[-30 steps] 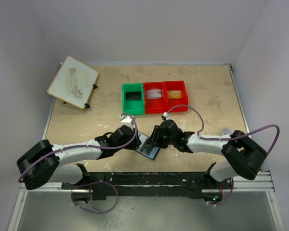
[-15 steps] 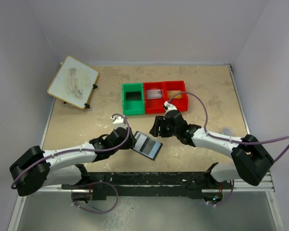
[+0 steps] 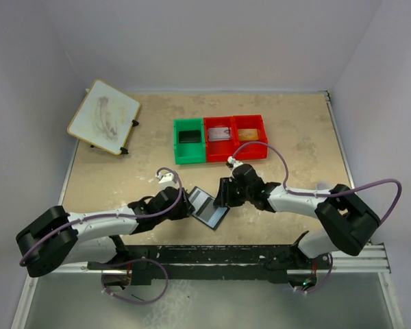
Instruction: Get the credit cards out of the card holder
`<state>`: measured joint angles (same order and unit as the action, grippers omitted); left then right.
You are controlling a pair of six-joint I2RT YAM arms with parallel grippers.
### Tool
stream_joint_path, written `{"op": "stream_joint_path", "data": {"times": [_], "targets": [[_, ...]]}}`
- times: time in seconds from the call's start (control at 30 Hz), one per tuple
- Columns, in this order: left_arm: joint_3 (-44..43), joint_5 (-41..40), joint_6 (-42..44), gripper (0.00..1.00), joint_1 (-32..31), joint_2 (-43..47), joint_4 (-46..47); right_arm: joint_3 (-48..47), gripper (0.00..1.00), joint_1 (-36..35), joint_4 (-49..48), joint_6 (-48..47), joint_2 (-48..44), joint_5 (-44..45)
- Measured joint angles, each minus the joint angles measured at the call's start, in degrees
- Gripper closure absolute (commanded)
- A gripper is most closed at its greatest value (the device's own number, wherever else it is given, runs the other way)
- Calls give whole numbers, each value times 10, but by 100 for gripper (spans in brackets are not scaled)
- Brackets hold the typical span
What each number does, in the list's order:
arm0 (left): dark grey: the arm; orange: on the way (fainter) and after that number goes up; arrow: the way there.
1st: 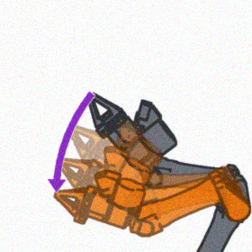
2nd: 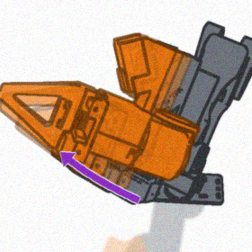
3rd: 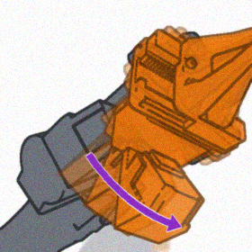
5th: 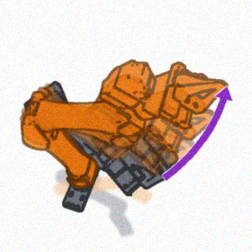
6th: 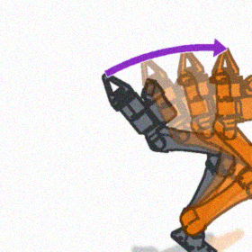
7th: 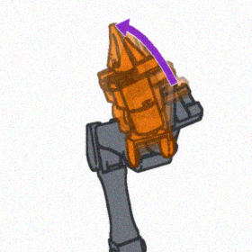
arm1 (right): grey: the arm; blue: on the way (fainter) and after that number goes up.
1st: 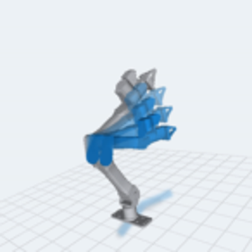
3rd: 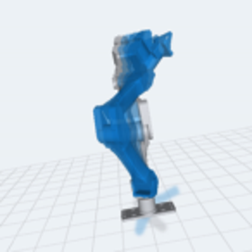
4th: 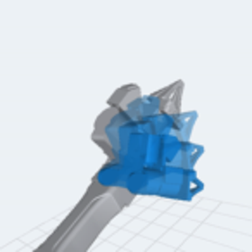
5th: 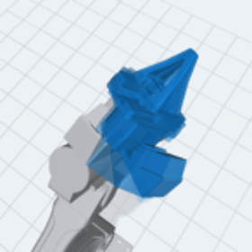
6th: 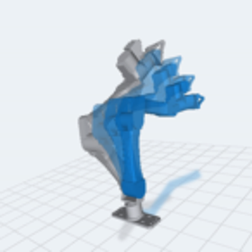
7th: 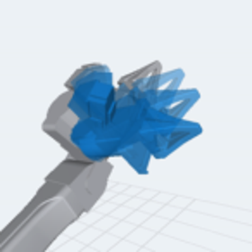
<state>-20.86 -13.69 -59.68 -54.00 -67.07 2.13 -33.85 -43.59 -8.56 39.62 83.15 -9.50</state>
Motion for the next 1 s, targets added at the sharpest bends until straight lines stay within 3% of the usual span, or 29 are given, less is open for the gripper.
{"op": "stream_joint_path", "data": {"times": [0.17, 0.3, 0.5, 0.73, 1.0], "targets": [[-5, -23, -2, 59, 5, -15, 7, 46, 56, -27, -63, 47, -20, -5], [-22, -45, 16, 60, 34, -39, 8, 58, 56, -90, -103, 95, -9, -13], [-55, -21, 56, 60, 64, -78, 13, 60, 50, -140, -158, 155, 23, -37], [-71, 5, 101, 58, 76, -74, -3, 54, 49, -131, -101, 136, -18, -17], [-71, -23, 102, 57, 78, 57, -91, 38, 54, -26, -83, 37, -73, -47]]}}
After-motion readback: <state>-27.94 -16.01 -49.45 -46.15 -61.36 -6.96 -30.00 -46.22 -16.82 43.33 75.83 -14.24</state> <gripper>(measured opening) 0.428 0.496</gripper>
